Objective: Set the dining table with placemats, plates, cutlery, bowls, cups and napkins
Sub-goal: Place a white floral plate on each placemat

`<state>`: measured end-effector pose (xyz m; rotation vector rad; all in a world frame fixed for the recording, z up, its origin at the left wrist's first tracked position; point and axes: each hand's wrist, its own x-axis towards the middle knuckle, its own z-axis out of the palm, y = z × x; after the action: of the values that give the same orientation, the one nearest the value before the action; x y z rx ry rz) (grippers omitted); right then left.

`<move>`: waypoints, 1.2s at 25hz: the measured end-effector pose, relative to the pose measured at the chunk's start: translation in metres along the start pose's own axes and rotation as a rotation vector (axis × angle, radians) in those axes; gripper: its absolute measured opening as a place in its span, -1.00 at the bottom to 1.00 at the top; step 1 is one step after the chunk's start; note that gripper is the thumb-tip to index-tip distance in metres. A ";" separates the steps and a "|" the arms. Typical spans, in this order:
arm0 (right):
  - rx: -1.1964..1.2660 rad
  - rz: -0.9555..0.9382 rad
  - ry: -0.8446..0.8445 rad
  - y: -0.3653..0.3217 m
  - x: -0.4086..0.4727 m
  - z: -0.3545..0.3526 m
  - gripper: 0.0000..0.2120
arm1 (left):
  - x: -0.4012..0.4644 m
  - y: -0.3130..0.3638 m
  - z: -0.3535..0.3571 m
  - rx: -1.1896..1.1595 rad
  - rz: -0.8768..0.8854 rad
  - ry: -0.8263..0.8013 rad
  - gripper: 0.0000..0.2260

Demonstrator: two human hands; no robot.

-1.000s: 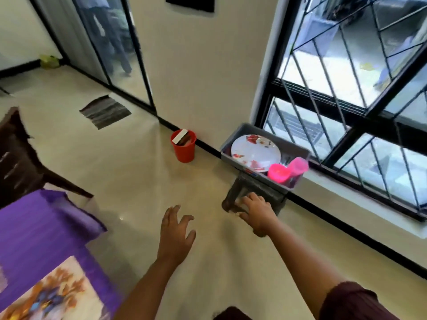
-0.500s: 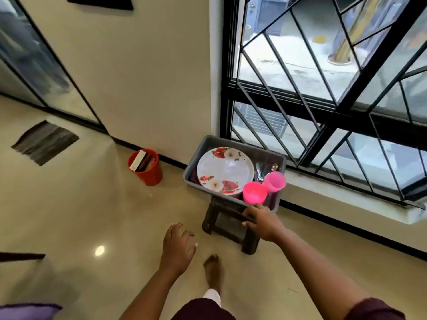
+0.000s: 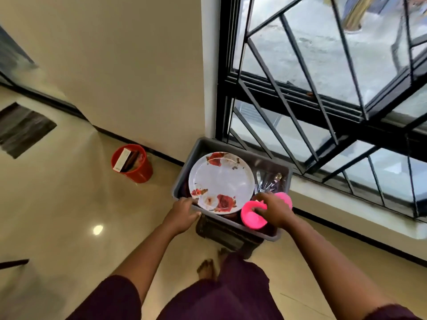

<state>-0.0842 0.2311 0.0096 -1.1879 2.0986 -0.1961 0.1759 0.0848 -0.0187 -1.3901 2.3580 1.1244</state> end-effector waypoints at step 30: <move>0.123 0.534 -0.024 0.100 0.288 0.076 -0.66 | 0.238 -0.069 0.086 -0.516 -0.700 0.134 -0.65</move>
<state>-0.1989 0.0732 -0.2361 -0.5256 2.2631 -0.0603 0.0841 -0.0361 -0.2329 -2.2625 1.4415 1.4664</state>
